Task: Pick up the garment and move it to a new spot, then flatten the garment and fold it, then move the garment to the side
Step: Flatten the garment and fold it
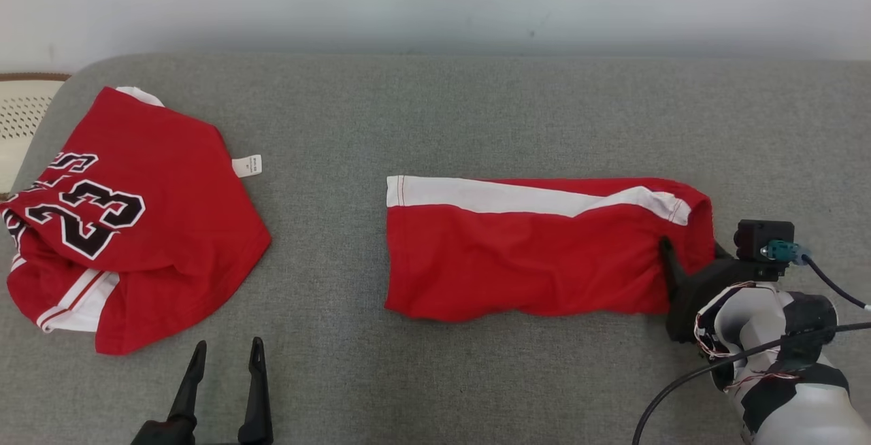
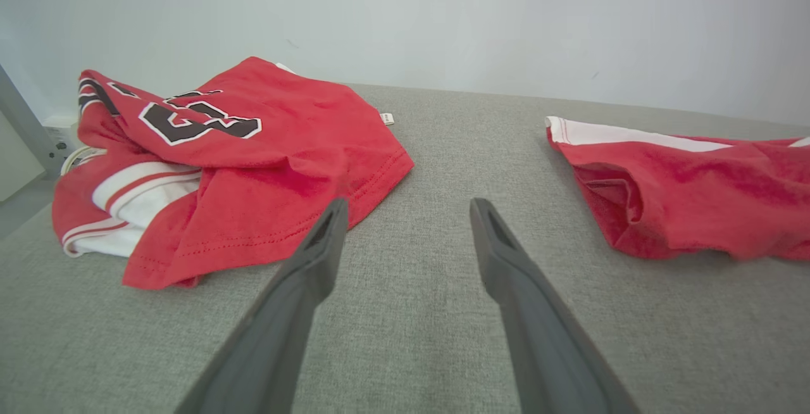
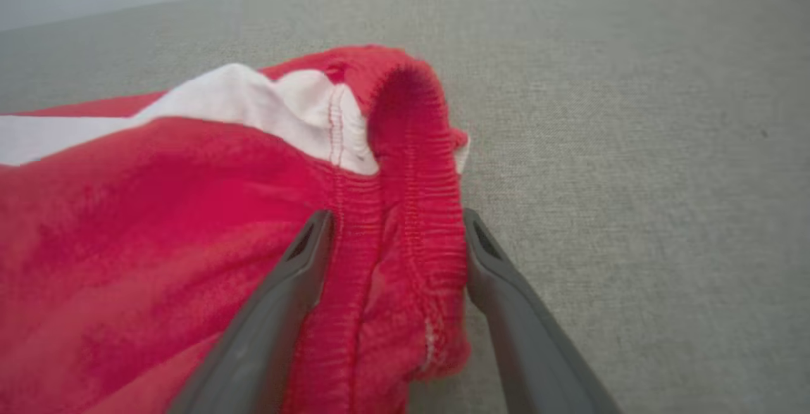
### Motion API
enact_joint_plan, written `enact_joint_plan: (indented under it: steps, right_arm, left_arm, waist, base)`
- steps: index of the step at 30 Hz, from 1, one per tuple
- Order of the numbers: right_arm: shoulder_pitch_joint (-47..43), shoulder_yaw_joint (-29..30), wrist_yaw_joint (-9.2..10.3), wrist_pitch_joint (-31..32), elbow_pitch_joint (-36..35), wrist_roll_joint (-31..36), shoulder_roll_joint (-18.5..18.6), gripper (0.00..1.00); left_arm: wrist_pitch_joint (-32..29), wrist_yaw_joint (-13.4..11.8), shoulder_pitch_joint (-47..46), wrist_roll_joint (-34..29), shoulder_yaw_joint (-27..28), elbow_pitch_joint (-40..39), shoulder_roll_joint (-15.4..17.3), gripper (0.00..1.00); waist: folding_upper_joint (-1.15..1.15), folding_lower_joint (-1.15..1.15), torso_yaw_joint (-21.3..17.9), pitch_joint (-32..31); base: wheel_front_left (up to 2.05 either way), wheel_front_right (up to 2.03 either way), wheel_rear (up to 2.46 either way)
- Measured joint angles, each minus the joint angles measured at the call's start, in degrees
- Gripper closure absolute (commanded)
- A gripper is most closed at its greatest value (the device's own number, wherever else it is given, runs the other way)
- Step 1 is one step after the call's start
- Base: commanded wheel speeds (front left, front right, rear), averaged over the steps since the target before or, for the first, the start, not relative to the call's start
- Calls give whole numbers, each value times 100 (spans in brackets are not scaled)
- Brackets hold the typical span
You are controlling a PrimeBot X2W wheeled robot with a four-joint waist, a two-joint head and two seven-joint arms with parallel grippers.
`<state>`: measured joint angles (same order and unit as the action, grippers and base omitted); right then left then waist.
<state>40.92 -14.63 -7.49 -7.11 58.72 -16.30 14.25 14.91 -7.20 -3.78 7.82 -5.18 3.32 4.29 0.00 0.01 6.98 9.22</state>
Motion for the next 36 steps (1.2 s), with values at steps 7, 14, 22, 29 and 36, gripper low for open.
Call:
enact_joint_plan:
  steps: [7,14,22,29,36]
  right_arm:
    - [241,-100,-1,18,431,-223,-70,0]
    - [314,-425,-1,-45,524,-510,-103,100]
    - [245,-730,-3,-204,575,-845,202,100]
    - [43,-1058,-3,-103,454,-1140,793,100]
    - [-172,-1574,-3,377,-433,-1986,792,100]
  left_arm:
    - [0,49,-115,-42,62,10,-49,0]
    - [0,102,-137,-71,107,40,-86,0]
    - [0,151,-118,-89,189,121,-97,0]
    - [0,164,-32,-89,234,134,-111,0]
    - [0,209,35,-88,240,148,-122,0]
  waist:
    - [0,0,-11,138]
    - [0,-1,-46,154]
    - [0,-1,-96,-14]
    - [0,-1,-215,-216]
    - [0,-1,-383,-354]
  base:
    - [0,0,0]
    - [0,0,0]
    - [0,0,0]
    - [0,0,0]
    - [0,0,0]
